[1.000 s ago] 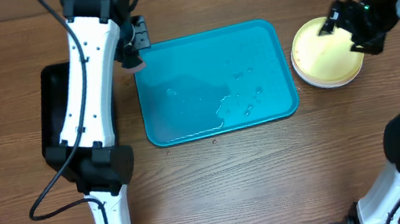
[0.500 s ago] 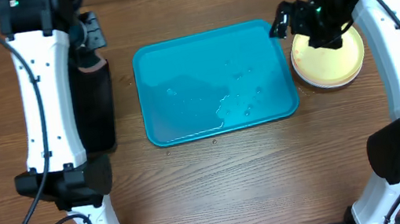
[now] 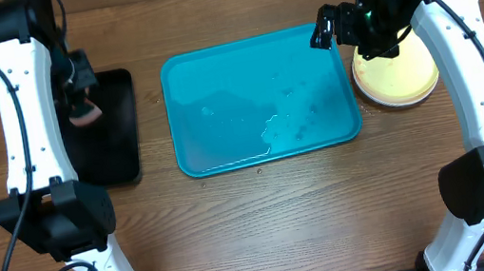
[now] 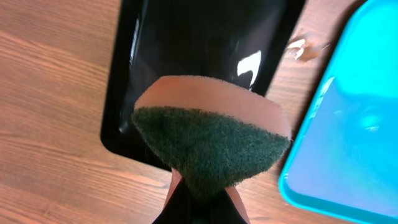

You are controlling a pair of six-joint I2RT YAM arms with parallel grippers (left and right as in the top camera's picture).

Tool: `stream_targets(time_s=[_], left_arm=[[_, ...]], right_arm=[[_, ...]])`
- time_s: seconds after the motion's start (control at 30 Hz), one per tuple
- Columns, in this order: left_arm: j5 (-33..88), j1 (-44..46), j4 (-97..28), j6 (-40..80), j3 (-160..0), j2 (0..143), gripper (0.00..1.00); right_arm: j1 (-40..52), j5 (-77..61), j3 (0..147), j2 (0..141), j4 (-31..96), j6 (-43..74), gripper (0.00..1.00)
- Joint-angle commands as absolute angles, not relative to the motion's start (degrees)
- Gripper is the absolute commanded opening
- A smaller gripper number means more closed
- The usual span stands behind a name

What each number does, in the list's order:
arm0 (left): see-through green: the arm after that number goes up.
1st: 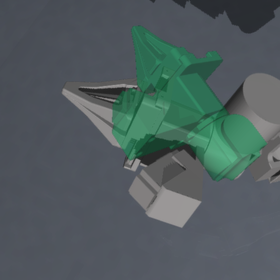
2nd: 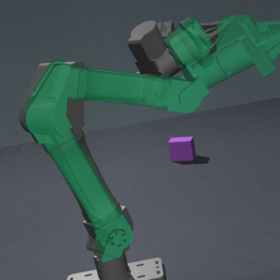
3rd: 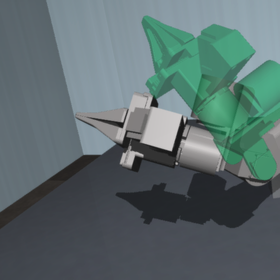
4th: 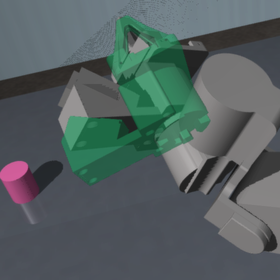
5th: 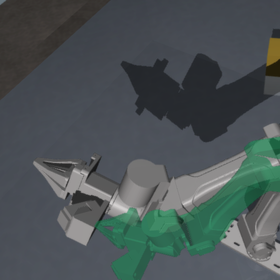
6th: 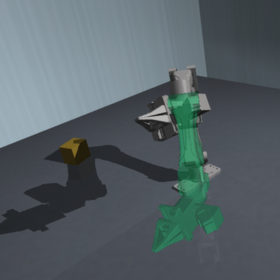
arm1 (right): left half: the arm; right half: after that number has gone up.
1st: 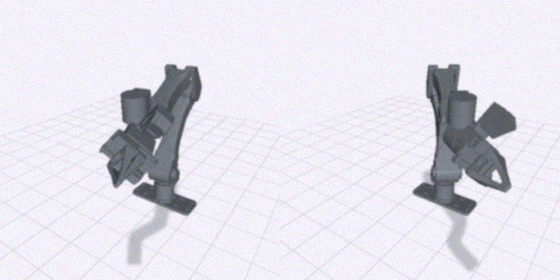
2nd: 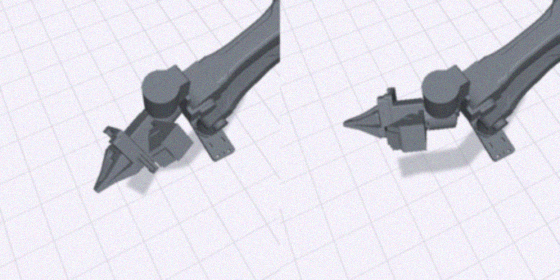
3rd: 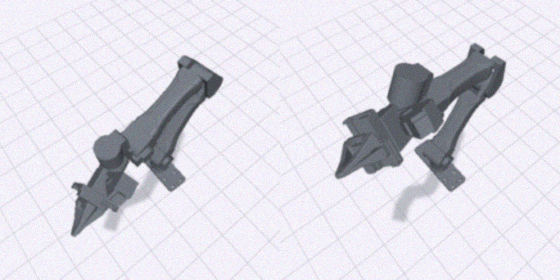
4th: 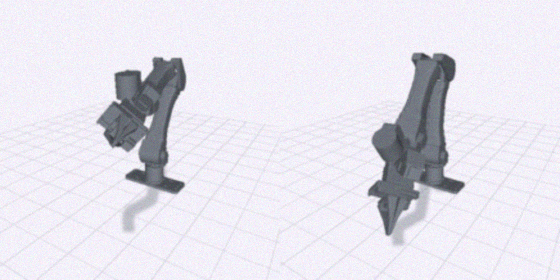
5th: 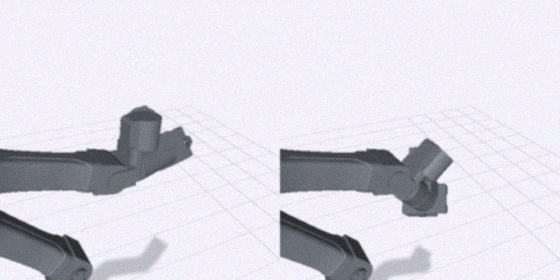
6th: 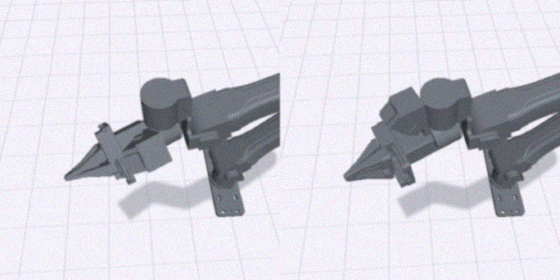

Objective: Clean dirty plates on tray and stack at the side

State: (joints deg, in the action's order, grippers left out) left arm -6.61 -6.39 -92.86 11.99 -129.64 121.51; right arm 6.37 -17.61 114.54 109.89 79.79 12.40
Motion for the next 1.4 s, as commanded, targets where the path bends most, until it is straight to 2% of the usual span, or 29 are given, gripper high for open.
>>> stream_targets(time_s=[0.0,0.37,0.43,0.47,0.53,0.6,0.7,0.93,1.07,1.1,1.17,1.2,1.37], left_arm=[[-7.3,-6.9,-90.4,11.1,-123.6,121.1,0.04],[-10.2,-8.0,-71.6,11.1,-105.5,121.1,0.06],[-11.0,-8.0,-69.0,11.1,-103.9,121.1,0.15],[-10.9,-8.0,-68.3,11.1,-103.5,121.1,0.26],[-10.9,-8.0,-67.6,11.1,-103.3,121.1,0.57],[-10.9,-8.0,-67.7,11.1,-103.5,121.1,0.69],[-10.9,-7.8,-69.3,11.1,-104.5,121.1,0.73],[-10.4,-6.7,-80.7,11.8,-117.7,119.4,0.7],[-2.1,-3.9,-87.9,11.8,-128.8,115.7,0.7],[0.9,-2.9,-89.5,11.8,-131.3,114.5,0.73],[3.2,-0.6,-91.5,11.8,-134.7,111.9,0.93],[3.2,0.7,-91.9,11.8,-135.7,110.5,1.0],[3.2,6.2,-91.7,11.8,-136.2,104.8,1.0]], right_arm=[[6.5,-18.1,115.2,109.5,79.9,11.9,1.0],[6.5,-18.1,115.2,109.5,81.0,11.9,1.0],[6.5,-18.1,115.2,109.5,81.2,11.9,1.0],[6.5,-18.1,115.2,109.5,81.3,11.7,1.0],[6.5,-18.1,115.2,109.5,81.6,11.7,1.0],[6.5,-18.1,115.2,109.5,81.6,11.7,1.0],[6.5,-18.1,115.2,109.5,81.5,11.7,1.0],[6.5,-18.1,115.3,108.7,82.4,11.7,1.0],[6.5,-18.1,115.4,105.3,82.5,11.7,1.0],[6.5,-18.1,115.7,104.2,82.5,11.7,1.0],[6.4,-17.3,116.6,101.6,82.8,11.7,1.0],[6.4,-16.4,116.9,100.4,83.1,11.7,1.0],[6.4,-14.6,118.3,92.4,85.1,11.7,1.0]])
